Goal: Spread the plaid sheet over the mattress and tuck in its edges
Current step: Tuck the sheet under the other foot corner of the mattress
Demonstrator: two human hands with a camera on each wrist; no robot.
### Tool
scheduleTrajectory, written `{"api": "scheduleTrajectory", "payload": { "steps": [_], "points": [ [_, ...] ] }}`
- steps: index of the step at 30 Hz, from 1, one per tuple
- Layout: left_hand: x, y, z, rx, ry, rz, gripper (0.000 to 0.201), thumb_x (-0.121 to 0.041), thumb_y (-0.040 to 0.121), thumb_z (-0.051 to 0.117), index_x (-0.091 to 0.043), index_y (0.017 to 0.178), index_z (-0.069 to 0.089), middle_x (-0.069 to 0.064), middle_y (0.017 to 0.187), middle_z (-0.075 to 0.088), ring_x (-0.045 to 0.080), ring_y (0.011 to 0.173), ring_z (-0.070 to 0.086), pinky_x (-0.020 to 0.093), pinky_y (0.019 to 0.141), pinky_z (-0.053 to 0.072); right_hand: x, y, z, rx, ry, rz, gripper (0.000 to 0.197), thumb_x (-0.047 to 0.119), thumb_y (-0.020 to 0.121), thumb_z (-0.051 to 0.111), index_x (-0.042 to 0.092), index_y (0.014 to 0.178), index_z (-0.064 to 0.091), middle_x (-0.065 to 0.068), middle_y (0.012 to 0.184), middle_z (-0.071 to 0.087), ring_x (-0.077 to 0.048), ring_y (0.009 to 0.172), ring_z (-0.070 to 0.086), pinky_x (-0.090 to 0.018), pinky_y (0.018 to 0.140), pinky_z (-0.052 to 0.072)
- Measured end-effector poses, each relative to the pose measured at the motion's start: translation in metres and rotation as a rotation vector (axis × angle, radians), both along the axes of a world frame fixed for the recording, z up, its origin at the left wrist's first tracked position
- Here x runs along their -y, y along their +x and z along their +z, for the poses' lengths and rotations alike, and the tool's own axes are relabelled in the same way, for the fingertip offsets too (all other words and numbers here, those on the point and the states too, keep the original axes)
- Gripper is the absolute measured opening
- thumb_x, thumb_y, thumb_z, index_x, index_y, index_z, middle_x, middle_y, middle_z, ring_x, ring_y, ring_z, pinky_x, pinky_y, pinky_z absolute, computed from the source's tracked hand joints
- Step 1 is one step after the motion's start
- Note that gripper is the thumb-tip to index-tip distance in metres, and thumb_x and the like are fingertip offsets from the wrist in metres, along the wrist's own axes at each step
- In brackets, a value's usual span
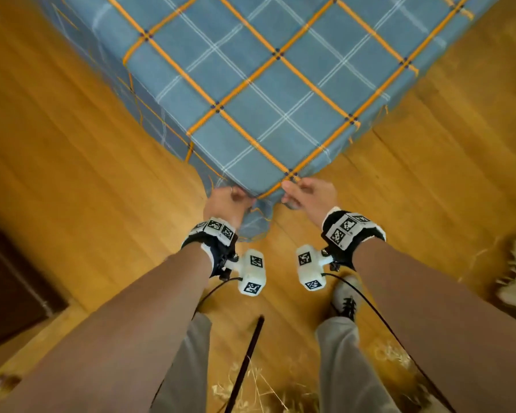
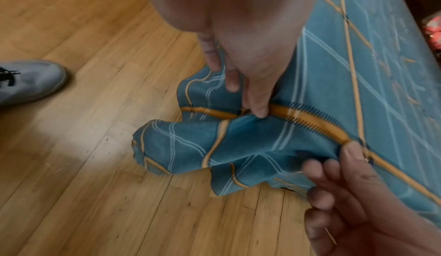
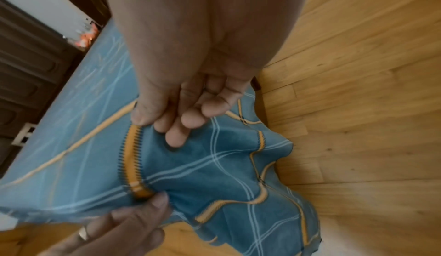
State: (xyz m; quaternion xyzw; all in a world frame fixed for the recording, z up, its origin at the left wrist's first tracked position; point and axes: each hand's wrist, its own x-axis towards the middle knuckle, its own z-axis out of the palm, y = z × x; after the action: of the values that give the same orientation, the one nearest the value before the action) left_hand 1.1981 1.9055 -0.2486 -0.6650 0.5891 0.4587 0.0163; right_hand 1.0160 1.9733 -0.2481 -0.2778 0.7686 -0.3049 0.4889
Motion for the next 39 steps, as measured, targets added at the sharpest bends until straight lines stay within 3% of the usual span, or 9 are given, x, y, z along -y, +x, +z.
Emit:
{"api": "scheduleTrajectory", "payload": {
  "steps": [4,8,15,20,24,29,33,36,39],
  "points": [
    [-0.005,0.000,0.006,-0.018,0.052,-0.013,0.021,-0.035,0.074,0.076,-0.028,0.060,0.063,-0.007,0.074,0.068,0.017,0.079,0.066,0.030,0.078,0.052,-0.006,0.000,0.006,0.029,-0.007,0.017,0.038,0.034,0.090,0.067,-0.003,0.080,0.068,0.003,0.071,0.073,-0.007,0.055,0.059,-0.018,0.059,0.052],
    [0.004,-0.001,0.008,0.026,0.129,-0.070,0.014,-0.036,0.075,0.073,-0.028,0.067,0.065,-0.006,0.080,0.070,0.018,0.083,0.065,0.028,0.077,0.050,-0.006,0.002,0.002,0.018,0.031,0.056,0.031,0.039,0.089,0.066,0.014,0.070,0.066,0.003,0.069,0.073,-0.009,0.059,0.061,-0.027,0.068,0.054],
    [0.007,0.000,-0.010,-0.048,0.167,-0.012,0.005,-0.021,0.078,0.072,-0.016,0.078,0.072,-0.003,0.081,0.071,0.019,0.088,0.067,0.028,0.081,0.051,-0.009,0.000,-0.001,0.104,0.063,0.100,0.031,0.042,0.088,0.065,0.011,0.085,0.069,0.001,0.084,0.074,-0.004,0.074,0.066,-0.026,0.073,0.051],
    [0.006,0.006,-0.034,-0.422,0.387,0.572,0.026,-0.007,0.093,0.055,0.000,0.118,0.060,0.017,0.105,0.067,0.034,0.108,0.063,0.044,0.097,0.050,-0.012,-0.007,-0.023,0.353,0.152,-0.176,0.022,0.012,0.091,0.062,0.018,0.111,0.061,-0.007,0.113,0.069,-0.021,0.110,0.064,-0.039,0.088,0.056],
    [0.015,0.002,-0.052,-0.813,0.581,1.019,0.039,-0.035,0.092,0.060,-0.004,0.115,0.065,0.012,0.085,0.074,0.021,0.083,0.064,0.034,0.091,0.050,0.002,-0.005,-0.058,0.614,0.169,-0.397,0.022,0.013,0.098,0.049,0.004,0.115,0.059,-0.013,0.109,0.068,-0.029,0.107,0.065,-0.044,0.097,0.051],
    [0.015,0.001,-0.071,-0.919,0.642,1.008,0.033,-0.043,0.094,0.058,-0.013,0.084,0.069,0.003,0.076,0.071,0.020,0.091,0.065,0.034,0.096,0.050,0.006,-0.004,-0.089,0.762,0.158,-0.660,0.040,0.028,0.093,0.058,-0.001,0.120,0.056,-0.018,0.119,0.063,-0.031,0.117,0.060,-0.044,0.104,0.047],
    [0.022,-0.006,-0.076,-0.849,0.609,1.018,0.027,-0.036,0.092,0.062,-0.010,0.100,0.063,0.004,0.081,0.068,0.018,0.082,0.065,0.030,0.074,0.057,0.003,0.009,-0.094,0.821,0.077,-0.677,0.022,0.027,0.095,0.057,0.007,0.099,0.066,-0.006,0.094,0.073,-0.024,0.099,0.066,-0.045,0.108,0.043],
    [0.026,-0.007,-0.074,-0.865,0.608,0.958,0.029,-0.040,0.095,0.055,-0.012,0.099,0.062,0.001,0.075,0.063,0.014,0.063,0.065,0.024,0.054,0.053,0.012,0.010,-0.083,0.951,-0.006,-0.727,0.037,0.037,0.093,0.054,0.006,0.111,0.065,-0.009,0.109,0.072,-0.028,0.109,0.063,-0.045,0.109,0.042],
    [0.020,0.007,-0.075,-0.944,0.648,0.933,0.049,-0.054,0.092,0.050,-0.016,0.118,0.068,0.000,0.079,0.069,0.015,0.080,0.067,0.027,0.078,0.053,0.024,0.009,-0.072,0.974,-0.013,-0.768,0.057,0.050,0.090,0.055,0.004,0.125,0.057,-0.011,0.125,0.064,-0.030,0.110,0.063,-0.038,0.086,0.055]
  ]
}}
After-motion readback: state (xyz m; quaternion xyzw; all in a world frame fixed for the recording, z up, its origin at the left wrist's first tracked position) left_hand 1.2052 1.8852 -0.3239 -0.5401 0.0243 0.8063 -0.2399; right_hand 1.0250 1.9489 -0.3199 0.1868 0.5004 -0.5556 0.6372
